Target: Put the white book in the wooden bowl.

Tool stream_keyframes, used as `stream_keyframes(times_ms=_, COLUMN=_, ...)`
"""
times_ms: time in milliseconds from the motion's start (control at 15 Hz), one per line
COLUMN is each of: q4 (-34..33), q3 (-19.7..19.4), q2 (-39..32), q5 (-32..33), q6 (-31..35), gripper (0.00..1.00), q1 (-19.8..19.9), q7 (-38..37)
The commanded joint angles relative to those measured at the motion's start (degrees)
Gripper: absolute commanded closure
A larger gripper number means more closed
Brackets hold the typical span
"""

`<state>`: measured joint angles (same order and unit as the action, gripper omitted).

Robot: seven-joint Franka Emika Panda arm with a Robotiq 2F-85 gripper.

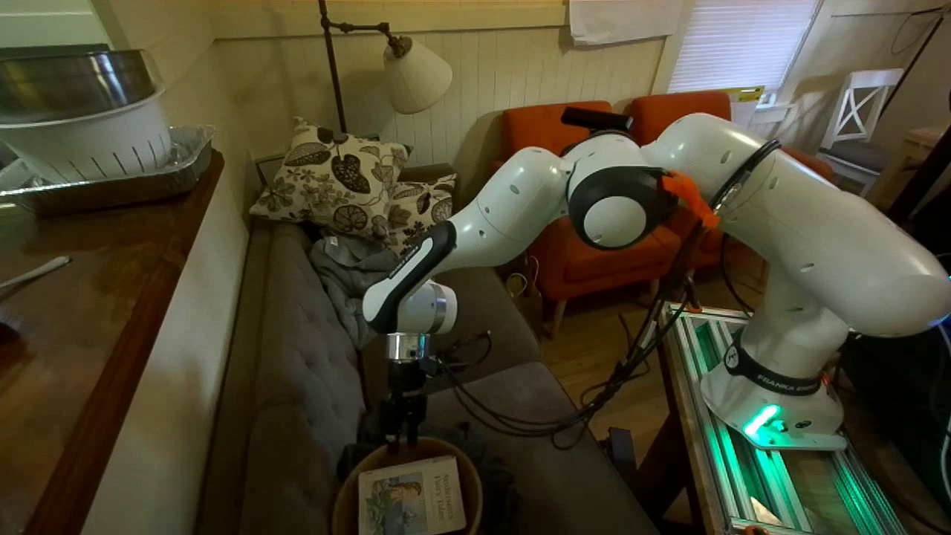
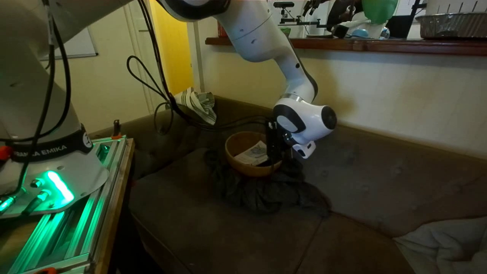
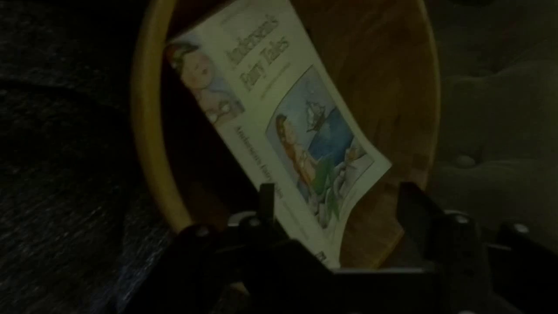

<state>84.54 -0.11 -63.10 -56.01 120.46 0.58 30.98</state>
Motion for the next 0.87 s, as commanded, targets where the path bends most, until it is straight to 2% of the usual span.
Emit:
stream_keyframes(times_ms=0, q4=12.1, q3=-0.4, q2=9.6, q5=3.5, q6=11.9, gripper=0.01, q1=0.2, q7=0.9)
stream_keyframes(times_ms=267, q4=23.0, q3=-0.5, q2=16.4, q5=7.5, q6=27.0, gripper=0.0, q1=0.1, q7=2.3)
stream_keyframes(times_ms=333, q4=26.1, q3=-3.7, q2=18.4, q5=5.6, q6=29.6, gripper=0.0, q1=-3.1, q7=3.3)
stream_keyframes(times_ms=467, q4=32.2, q3=-6.5, q2=22.2, q5=5.9, q6=35.6, gripper=0.0, q1=-5.8, q7=3.0)
stream_keyframes(times_ms=600, q4=38.4, q3=-11.0, q2=25.7, q5=7.5, q6=40.2, gripper=0.0, q1=-10.5, q7=0.6)
stream_keyframes(times_ms=667, q4=41.5, q3=-14.3, q2=27.7, q5=9.9, q6=40.2, gripper=0.0, q1=-13.3, q7=-0.4)
stream_keyframes(times_ms=733, q4=34.0, q3=-4.7, q2=22.5, q5=12.6, q6=40.6, gripper=0.0, q1=-3.1, q7=-1.5)
stream_keyframes(times_ms=800, q4=36.8, q3=-6.4, q2=24.4, q5=14.1, q6=41.5, gripper=0.0, q1=-4.7, q7=-2.6)
